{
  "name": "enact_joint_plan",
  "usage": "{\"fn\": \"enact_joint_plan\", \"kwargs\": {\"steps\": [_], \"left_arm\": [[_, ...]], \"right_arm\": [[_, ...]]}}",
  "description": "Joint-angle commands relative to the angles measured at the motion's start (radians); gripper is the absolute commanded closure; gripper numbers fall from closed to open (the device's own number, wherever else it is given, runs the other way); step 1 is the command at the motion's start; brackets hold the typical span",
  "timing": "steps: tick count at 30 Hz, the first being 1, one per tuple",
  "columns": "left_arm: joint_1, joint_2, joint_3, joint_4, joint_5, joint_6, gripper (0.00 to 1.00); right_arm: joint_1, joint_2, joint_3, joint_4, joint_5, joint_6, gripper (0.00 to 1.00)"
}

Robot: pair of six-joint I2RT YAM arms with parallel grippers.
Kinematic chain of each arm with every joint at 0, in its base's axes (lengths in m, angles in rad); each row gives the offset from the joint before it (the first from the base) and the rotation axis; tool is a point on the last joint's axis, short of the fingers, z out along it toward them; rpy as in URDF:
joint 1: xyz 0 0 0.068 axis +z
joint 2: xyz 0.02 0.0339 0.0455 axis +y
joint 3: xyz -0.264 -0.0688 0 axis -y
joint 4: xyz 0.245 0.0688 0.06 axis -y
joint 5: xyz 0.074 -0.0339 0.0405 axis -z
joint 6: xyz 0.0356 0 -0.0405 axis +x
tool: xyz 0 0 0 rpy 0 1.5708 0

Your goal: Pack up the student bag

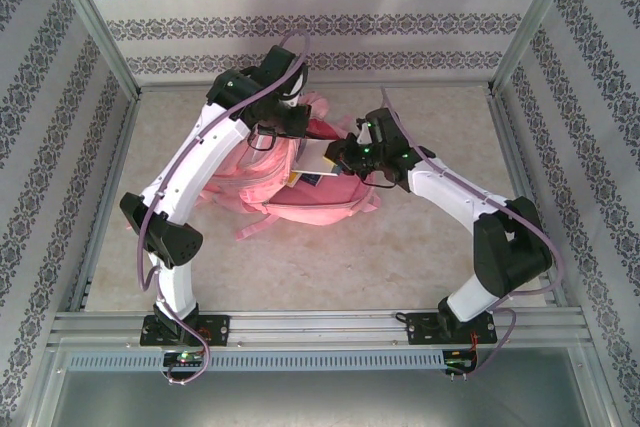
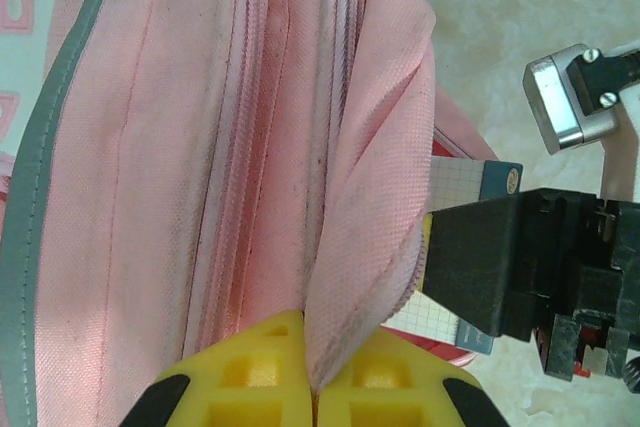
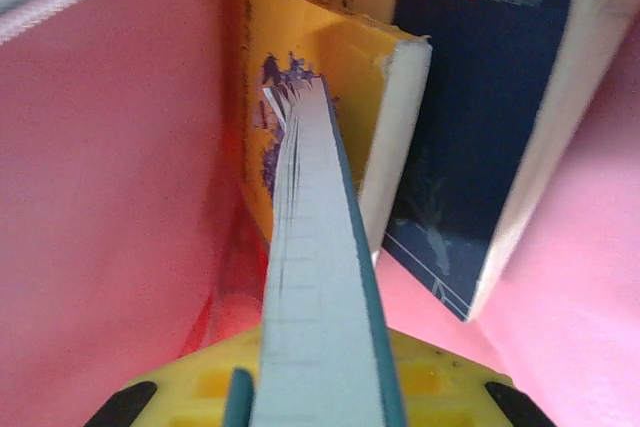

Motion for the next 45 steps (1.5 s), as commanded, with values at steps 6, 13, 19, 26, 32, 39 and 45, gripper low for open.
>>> {"fn": "enact_joint_plan", "kwargs": {"steps": [6, 13, 19, 26, 32, 39, 45], "left_arm": [[0.048, -0.088, 0.044, 0.054, 0.030, -0.028, 1.00], [0.055, -0.092, 0.050, 0.063, 0.046, -0.040, 1.00], [0.084, -0.097, 0.051, 0.074, 0.060, -0.058, 1.00], [0.114, -0.090, 0.044, 0.084, 0.083, -0.071, 1.00], [0.114, -0.074, 0.022, 0.124, 0.118, -0.093, 1.00], [0.098, -0.069, -0.131, 0.244, 0.236, -0.146, 1.00], [0.022, 0.014, -0.199, 0.280, 0.312, -0.145, 1.00]], "right_arm": [[0.024, -0.071, 0.052, -0.027, 0.028, 0.053, 1.00], [0.066, 0.081, 0.193, -0.008, 0.080, 0.136, 1.00], [0.130, 0.345, 0.484, -0.117, 0.116, 0.136, 0.42], [0.123, 0.230, 0.434, -0.168, 0.204, -0.027, 0.25], [0.114, 0.067, 0.346, -0.248, 0.243, -0.241, 0.27], [0.090, -0.264, 0.045, -0.347, 0.468, -0.387, 0.32], [0.076, -0.498, -0.171, -0.391, 0.554, -0.461, 0.42]]}}
